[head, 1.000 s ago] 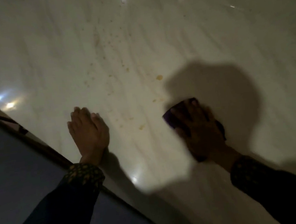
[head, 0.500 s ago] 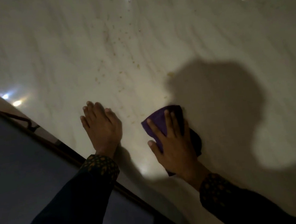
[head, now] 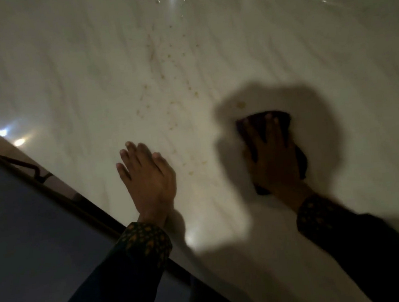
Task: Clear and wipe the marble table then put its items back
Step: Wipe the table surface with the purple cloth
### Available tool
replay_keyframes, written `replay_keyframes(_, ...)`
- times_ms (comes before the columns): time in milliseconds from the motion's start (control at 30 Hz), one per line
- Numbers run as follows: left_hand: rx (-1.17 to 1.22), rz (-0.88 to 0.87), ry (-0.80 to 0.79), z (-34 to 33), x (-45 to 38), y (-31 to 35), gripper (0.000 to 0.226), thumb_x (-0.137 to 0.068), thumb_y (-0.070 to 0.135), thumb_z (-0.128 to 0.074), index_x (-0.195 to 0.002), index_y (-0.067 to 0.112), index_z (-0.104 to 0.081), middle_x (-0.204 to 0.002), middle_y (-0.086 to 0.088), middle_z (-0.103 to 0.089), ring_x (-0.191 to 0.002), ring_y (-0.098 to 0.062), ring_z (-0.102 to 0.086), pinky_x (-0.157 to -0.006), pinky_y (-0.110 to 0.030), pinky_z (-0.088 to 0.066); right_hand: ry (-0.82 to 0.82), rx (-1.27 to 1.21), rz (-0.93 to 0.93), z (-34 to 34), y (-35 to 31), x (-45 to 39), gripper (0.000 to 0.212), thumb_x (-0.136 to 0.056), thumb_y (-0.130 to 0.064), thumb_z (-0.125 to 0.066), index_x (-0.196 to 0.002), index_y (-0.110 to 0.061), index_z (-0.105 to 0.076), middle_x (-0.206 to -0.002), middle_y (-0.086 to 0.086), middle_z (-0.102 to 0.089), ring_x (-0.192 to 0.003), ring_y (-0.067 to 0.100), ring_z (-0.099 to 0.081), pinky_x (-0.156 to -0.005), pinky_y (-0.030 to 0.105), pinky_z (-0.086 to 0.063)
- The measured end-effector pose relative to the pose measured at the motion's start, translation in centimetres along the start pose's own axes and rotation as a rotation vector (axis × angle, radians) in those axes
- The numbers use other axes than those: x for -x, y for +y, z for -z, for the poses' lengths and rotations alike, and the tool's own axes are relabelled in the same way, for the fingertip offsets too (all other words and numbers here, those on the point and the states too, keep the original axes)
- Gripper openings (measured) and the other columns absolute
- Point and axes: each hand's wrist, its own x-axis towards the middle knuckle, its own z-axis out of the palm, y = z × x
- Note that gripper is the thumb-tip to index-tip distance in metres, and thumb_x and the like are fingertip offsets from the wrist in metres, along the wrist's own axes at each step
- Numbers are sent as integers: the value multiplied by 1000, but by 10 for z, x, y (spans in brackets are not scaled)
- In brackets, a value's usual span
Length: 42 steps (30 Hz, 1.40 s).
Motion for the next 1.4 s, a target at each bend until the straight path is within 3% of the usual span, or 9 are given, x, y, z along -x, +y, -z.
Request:
replay_keyframes(200, 56, -28, 41, 15, -6, -3, 42, -101, 31, -30, -127, 8, -53, -136, -15, -53, -127, -32, -46, -109, -45, -31, -209, -82, 330, -12, -75, 85, 56, -99, -51, -30, -151, -46, -10, -163, 1, 0, -149, 22, 1, -119, 52, 0)
replay_keyframes(300, 37, -186, 72, 34, -40, -26, 24, -97, 29, -43, -107, 13, -59, -106, -8, -61, -96, -30, -54, -87, -41, -38, -191, -37, 344, -6, -40, 57, 53, -99, -51, -27, -150, -46, -14, -161, 3, -16, -149, 25, -12, -116, 57, -13)
replay_keyframes(433, -58, -489, 66, 43, -102, -65, 28, -97, 26, -43, -116, 11, -59, -123, -8, -58, -109, -30, -53, -96, -41, -37, -73, 71, -30, 5, 16, -21, 54, -98, -50, -24, -151, -38, -22, -159, 10, -23, -146, 31, -20, -113, 57, -21)
replay_keyframes(600, 15, -462, 19, 24, -147, -80, 36, -99, 23, -36, -124, 4, -53, -134, -16, -52, -120, -35, -48, -105, -46, -35, -112, -11, -372, 18, 32, -84, 65, -92, -62, -9, -153, -39, -8, -162, 14, -3, -149, 29, 0, -119, 54, -2)
replay_keyframes(900, 63, -452, 19, 24, -147, -83, 34, -99, 19, -39, -124, 1, -55, -134, -17, -53, -125, -34, -48, -105, -49, -37, -61, -68, -21, -20, -147, 18, 57, -98, -48, -33, -152, -35, -21, -161, 14, -13, -149, 32, -5, -118, 50, -8)
replay_keyframes(1067, 75, -453, 12, 24, -148, -83, 35, -99, 19, -39, -124, 2, -56, -134, -16, -54, -125, -33, -48, -105, -47, -37, -134, -18, 174, -15, -116, -3, 50, -100, -47, -32, -150, -39, -27, -159, 9, -22, -147, 30, -20, -116, 53, -20)
replay_keyframes(1167, 86, -454, 18, 24, -151, -83, 34, -99, 18, -40, -124, 2, -56, -134, -15, -54, -125, -32, -48, -105, -46, -37, -62, 35, 23, -4, -69, -62, 52, -99, -46, -28, -149, -34, -30, -154, 15, -32, -142, 36, -27, -110, 55, -29)
replay_keyframes(1300, 89, -442, 25, 23, -149, -85, 33, -99, 18, -41, -125, 5, -56, -136, -12, -53, -127, -28, -46, -108, -43, -34, -96, -13, -297, 6, -44, -108, 61, -94, -59, -12, -152, -40, -12, -161, 15, -6, -149, 31, -4, -119, 51, -5)
replay_keyframes(1400, 85, -431, 17, 22, -149, -85, 32, -99, 18, -40, -125, 6, -56, -135, -11, -53, -126, -28, -47, -108, -44, -35, -48, -11, -277, -2, -75, -90, 59, -97, -53, -17, -153, -34, -19, -160, 19, -11, -146, 36, -14, -116, 52, -19)
